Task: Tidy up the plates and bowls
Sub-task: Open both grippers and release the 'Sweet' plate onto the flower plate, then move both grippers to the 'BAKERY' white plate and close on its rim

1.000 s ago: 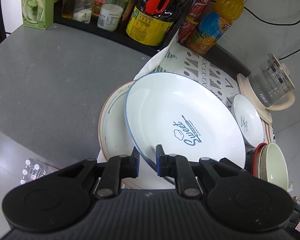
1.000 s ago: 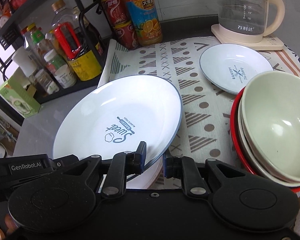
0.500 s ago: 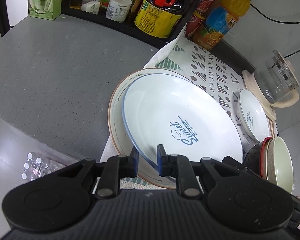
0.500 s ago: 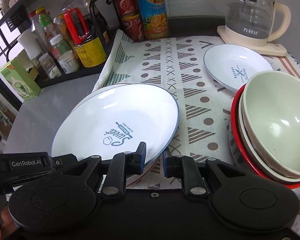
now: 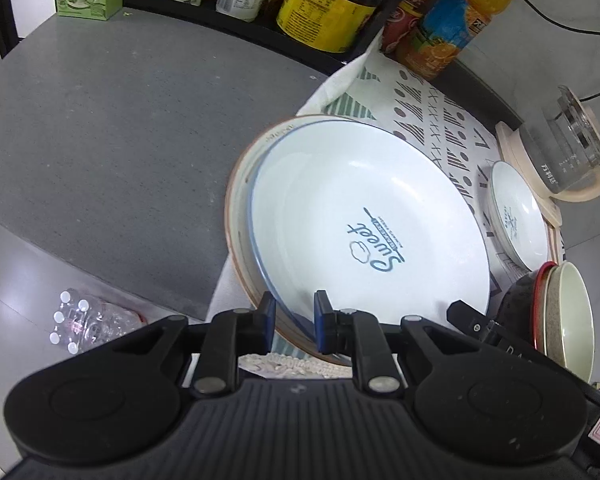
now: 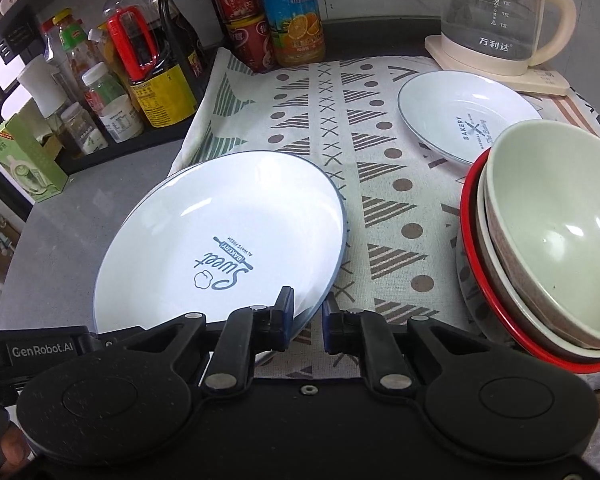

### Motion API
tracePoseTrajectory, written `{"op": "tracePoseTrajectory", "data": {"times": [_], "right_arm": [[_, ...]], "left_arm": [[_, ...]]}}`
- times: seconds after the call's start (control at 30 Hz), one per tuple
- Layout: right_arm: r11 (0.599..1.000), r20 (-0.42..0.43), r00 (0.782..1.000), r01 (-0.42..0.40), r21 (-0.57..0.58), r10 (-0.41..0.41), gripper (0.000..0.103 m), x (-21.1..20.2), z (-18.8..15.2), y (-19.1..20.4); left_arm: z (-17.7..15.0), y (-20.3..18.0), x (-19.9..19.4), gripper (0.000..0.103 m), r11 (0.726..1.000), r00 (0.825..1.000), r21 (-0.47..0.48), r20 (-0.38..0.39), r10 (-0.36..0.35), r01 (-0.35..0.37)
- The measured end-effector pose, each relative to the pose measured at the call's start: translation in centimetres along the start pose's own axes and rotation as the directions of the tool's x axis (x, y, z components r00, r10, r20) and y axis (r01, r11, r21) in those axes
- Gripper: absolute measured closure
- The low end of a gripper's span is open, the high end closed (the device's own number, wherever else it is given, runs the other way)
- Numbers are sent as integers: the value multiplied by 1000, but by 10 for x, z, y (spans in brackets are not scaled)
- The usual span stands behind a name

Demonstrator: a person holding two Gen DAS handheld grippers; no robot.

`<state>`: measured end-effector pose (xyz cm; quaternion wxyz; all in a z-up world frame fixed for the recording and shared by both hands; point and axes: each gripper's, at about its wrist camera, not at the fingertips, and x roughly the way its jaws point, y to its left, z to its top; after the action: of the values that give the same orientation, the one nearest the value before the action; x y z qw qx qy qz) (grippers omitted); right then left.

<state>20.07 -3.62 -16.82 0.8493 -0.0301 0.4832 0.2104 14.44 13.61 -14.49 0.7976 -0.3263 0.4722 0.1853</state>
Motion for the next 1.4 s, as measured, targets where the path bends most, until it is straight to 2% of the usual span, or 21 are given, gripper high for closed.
{"op": "tracePoseTrajectory", "data": {"times": [0.13,0.27,0.53,0.8,0.83,1.03,1.1,1.17,1.3,1.4], "right_arm": [[1000,-10,1000,12,11,-12,91,5,1,-1],[1000,-19,1000,12,25,-12,91,10,3,-3],[1000,-40,999,17,16,-16,89,20,3,1],[999,-76,997,-9,39,12,87,24,8,-1],[999,-69,998,-6,35,9,84,21,8,-1],[999,3,999,-35,18,35,67,-6,22,1],[999,34,999,-41,24,40,51,-17,27,-2],[998,66,997,-46,32,43,44,-27,33,-5],[999,124,992,-32,40,27,17,-46,46,-16],[999,169,986,-15,48,7,6,-59,54,-25]], "left_arm": [[6,11,-11,84,999,997,-19,67,38,-37],[11,22,-4,83,997,998,-49,45,54,-51],[12,26,-2,80,996,996,-59,67,64,-60],[18,19,-9,77,995,992,-23,73,103,-102],[20,17,-11,75,995,992,-20,75,102,-101],[30,0,-26,42,995,988,10,125,95,-97],[34,-7,-30,28,995,986,20,137,91,-95],[37,-13,-34,22,998,986,25,158,58,-63],[42,-29,-37,18,999,987,45,161,9,-17],[45,-44,-36,16,996,989,83,149,-4,-9]]}}
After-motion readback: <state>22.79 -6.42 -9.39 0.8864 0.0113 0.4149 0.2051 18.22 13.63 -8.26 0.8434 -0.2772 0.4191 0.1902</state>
